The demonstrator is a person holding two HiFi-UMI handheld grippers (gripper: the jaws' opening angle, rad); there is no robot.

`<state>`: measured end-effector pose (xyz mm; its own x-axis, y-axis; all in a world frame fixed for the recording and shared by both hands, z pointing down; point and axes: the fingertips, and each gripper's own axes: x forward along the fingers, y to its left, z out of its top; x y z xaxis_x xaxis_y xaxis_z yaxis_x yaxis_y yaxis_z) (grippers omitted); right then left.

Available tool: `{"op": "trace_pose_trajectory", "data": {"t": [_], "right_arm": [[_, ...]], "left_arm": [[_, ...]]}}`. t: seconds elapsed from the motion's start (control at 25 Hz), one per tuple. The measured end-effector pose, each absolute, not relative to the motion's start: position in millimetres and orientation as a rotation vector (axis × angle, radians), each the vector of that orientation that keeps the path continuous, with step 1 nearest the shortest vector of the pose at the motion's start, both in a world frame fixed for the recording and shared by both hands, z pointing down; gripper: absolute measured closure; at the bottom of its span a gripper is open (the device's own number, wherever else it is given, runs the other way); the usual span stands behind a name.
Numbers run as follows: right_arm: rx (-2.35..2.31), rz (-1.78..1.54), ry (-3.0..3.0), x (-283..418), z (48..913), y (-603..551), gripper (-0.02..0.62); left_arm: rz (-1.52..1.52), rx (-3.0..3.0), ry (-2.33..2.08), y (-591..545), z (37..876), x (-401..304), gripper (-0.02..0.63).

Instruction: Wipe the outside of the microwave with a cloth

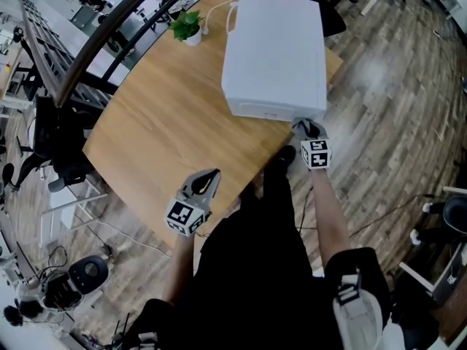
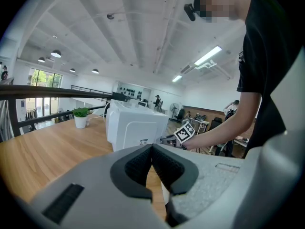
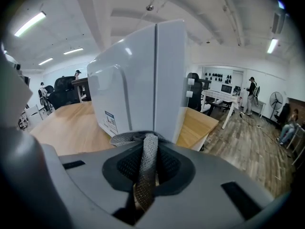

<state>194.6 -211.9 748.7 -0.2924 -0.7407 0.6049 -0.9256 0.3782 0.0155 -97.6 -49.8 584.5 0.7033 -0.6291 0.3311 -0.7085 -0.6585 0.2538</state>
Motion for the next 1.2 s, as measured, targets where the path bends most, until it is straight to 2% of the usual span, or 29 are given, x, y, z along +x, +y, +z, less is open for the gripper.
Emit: {"op": "trace_pose_trajectory", "data": {"t": [0.64,1.2], "right_arm": [[1.455,0.511,-2.008,221,783,-210,0.557],[1.257,0.543,-2.094,130,814,-219,0.557]], "left_arm": [[0.322,2.523,-1.064,-48,589,-102,0.603],[0.332,2.491,-1.135,-41,592,-120,0.603]]}}
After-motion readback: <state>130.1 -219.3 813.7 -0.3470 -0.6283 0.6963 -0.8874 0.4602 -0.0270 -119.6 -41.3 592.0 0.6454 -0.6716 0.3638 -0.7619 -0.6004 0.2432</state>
